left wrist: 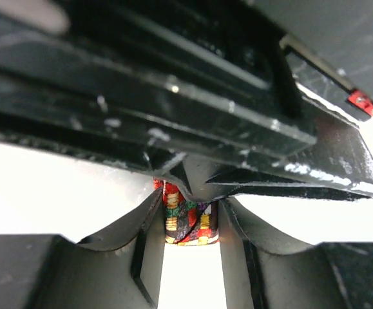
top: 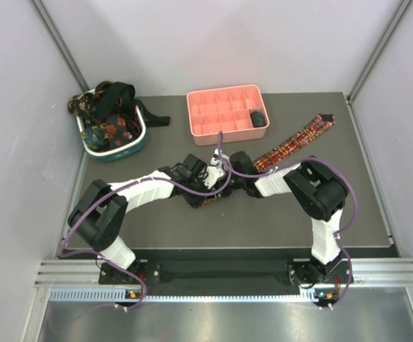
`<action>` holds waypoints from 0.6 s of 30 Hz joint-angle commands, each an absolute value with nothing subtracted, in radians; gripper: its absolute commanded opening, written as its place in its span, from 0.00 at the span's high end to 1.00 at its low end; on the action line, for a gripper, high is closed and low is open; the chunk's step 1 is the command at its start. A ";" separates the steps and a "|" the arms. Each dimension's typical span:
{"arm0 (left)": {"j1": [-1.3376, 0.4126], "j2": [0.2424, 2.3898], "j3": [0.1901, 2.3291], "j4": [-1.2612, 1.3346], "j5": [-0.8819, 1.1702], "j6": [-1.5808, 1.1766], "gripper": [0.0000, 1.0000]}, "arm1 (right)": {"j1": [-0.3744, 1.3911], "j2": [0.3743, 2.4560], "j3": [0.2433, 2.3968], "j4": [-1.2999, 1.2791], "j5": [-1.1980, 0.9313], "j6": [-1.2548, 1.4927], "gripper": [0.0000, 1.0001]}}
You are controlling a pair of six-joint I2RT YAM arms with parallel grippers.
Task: Roll the ties
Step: Roll the tie
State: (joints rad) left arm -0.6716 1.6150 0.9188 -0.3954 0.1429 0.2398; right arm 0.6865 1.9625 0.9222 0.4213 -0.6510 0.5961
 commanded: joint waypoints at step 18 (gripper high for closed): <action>-0.669 1.591 0.913 -0.397 0.141 0.258 0.36 | 0.722 1.942 0.945 0.410 -0.634 0.620 0.89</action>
